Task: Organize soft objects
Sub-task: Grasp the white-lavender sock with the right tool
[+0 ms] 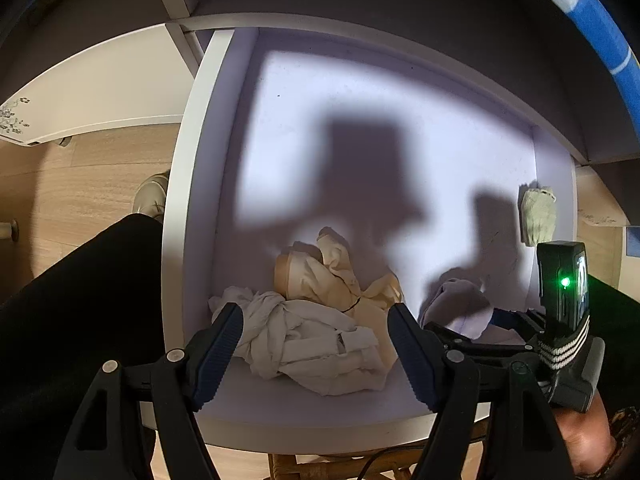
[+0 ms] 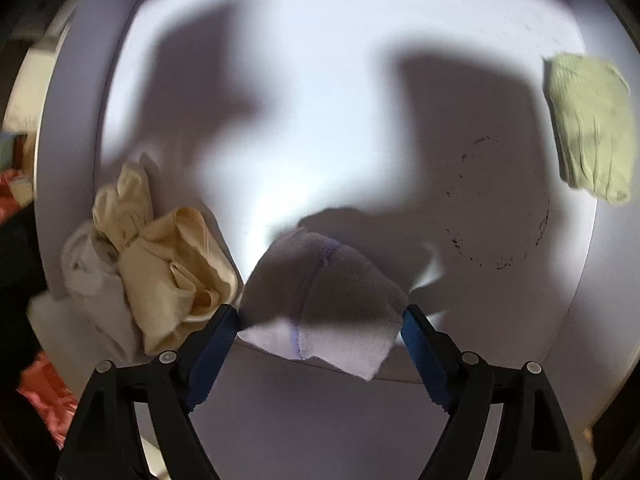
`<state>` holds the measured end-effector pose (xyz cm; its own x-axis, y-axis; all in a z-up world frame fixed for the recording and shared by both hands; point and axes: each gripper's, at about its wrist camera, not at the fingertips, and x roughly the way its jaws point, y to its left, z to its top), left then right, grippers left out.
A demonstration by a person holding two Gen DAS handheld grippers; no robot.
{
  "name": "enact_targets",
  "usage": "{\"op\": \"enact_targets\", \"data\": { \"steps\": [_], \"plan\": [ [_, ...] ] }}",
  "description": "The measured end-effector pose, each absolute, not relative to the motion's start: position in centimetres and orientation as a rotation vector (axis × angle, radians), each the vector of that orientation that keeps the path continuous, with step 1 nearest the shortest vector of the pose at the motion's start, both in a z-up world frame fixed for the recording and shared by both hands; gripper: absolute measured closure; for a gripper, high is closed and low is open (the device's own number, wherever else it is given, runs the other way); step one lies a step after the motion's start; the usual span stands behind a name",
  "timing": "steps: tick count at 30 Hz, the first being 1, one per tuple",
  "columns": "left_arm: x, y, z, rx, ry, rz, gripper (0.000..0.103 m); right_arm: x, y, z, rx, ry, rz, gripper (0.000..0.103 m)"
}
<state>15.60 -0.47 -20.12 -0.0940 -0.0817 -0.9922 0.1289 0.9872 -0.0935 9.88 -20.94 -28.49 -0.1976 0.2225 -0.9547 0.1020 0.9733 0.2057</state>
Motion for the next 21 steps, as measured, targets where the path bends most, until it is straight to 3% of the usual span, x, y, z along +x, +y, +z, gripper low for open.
{"op": "enact_targets", "data": {
  "steps": [8,13,14,21],
  "plan": [
    [15.6,-1.0,-20.7,0.058,1.672,-0.181,0.027,9.8,-22.2,-27.4,0.33,1.74,0.108,0.053],
    [15.6,-0.8,-20.9,0.054,1.675,-0.173,0.027,9.1,-23.8,-26.2,0.36,1.709,0.096,0.058],
    [15.7,-0.8,-20.9,0.05,1.675,-0.17,0.027,8.8,-23.9,-25.9,0.375,1.7,0.094,0.064],
    [15.5,-0.8,-20.9,0.056,1.679,-0.172,0.027,8.7,-25.0,-24.3,0.463,1.619,0.052,0.062]
  ]
}}
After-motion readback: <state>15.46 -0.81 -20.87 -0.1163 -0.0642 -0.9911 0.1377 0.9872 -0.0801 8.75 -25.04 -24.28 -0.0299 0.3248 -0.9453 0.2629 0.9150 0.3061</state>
